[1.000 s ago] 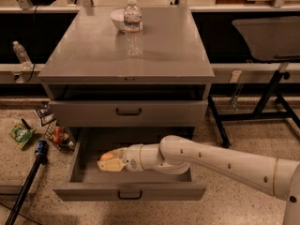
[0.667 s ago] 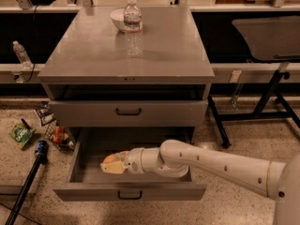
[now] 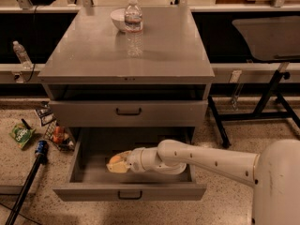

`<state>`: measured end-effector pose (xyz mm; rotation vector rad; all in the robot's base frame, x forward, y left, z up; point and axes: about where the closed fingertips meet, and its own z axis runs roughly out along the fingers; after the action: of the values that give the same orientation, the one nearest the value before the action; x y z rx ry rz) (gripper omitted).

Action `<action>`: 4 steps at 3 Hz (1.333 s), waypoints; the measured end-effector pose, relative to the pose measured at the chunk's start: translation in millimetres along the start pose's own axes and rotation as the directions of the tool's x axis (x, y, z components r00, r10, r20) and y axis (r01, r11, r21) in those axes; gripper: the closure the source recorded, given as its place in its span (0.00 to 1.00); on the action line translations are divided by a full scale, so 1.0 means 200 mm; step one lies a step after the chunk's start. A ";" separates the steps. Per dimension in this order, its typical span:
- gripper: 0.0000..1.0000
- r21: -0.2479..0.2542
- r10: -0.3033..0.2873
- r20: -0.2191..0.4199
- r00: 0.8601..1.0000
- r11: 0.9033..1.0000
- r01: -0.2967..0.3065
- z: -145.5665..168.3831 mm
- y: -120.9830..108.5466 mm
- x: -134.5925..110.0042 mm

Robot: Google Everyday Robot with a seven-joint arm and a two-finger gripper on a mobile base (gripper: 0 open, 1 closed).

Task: Place orange into middle drawer

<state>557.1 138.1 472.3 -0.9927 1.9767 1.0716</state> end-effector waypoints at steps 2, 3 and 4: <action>1.00 0.134 -0.115 -0.116 0.987 0.982 0.130 0.04 -0.18 0.13; 0.85 0.177 -0.141 -0.159 0.977 0.970 0.169 0.07 -0.27 0.19; 0.54 0.185 -0.149 -0.192 0.970 0.965 0.185 0.10 -0.34 0.25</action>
Offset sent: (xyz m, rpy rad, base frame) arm 0.0358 -0.0277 -0.0588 -0.3005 -0.1815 -0.0510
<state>594.8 115.8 397.8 -1.1527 2.0513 0.6958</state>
